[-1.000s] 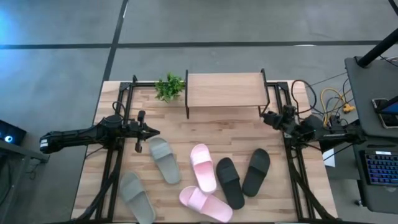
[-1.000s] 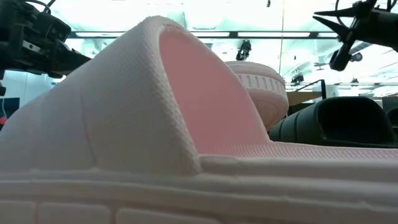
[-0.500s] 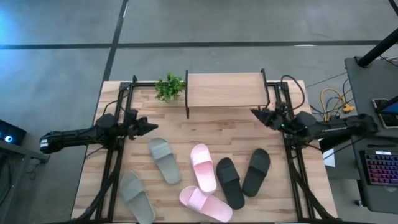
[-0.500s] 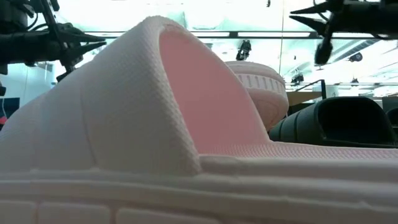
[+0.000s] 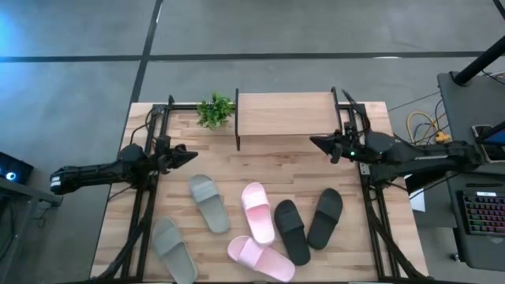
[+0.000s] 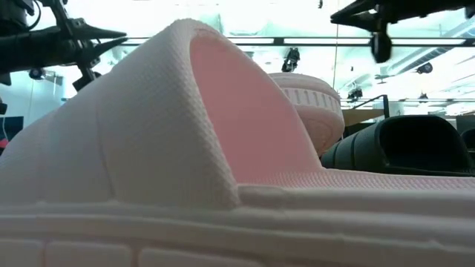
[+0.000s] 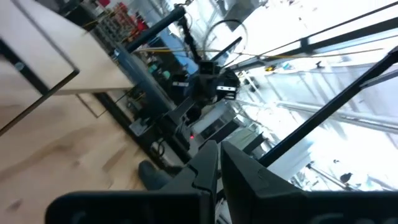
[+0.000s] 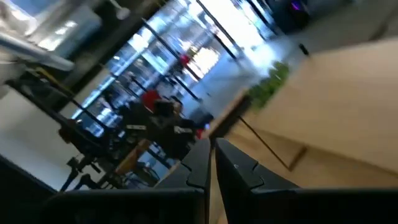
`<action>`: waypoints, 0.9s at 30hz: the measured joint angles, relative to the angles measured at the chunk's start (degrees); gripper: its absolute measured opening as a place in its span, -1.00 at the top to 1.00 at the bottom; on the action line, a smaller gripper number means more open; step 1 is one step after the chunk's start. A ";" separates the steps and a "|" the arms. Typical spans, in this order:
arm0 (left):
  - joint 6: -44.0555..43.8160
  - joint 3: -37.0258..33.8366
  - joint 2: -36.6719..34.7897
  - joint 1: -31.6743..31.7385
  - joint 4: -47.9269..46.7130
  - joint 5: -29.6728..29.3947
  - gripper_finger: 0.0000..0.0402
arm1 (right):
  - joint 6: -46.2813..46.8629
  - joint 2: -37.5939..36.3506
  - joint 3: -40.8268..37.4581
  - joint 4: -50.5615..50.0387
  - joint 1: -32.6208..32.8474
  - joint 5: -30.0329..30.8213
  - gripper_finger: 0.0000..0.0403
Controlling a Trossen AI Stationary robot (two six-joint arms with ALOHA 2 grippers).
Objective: Pick and place slides into the shelf
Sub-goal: Put the bottom gray slides on the shelf
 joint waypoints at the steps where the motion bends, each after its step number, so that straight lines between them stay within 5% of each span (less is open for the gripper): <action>1: 0.00 0.00 0.01 0.01 0.27 0.00 0.97 | 0.81 -1.00 1.17 -4.47 0.00 -1.00 0.91; 9: -0.04 0.00 0.75 0.00 0.45 -0.38 0.97 | 10.17 -2.24 8.63 -33.81 0.04 -7.11 0.89; 15: 0.00 0.00 2.15 0.01 0.69 -0.59 0.97 | 15.07 2.36 14.76 -58.70 0.06 -10.55 0.60; 27: 0.00 0.00 5.57 0.00 0.74 -0.59 0.97 | 14.04 8.76 19.16 -67.45 0.07 -14.44 0.08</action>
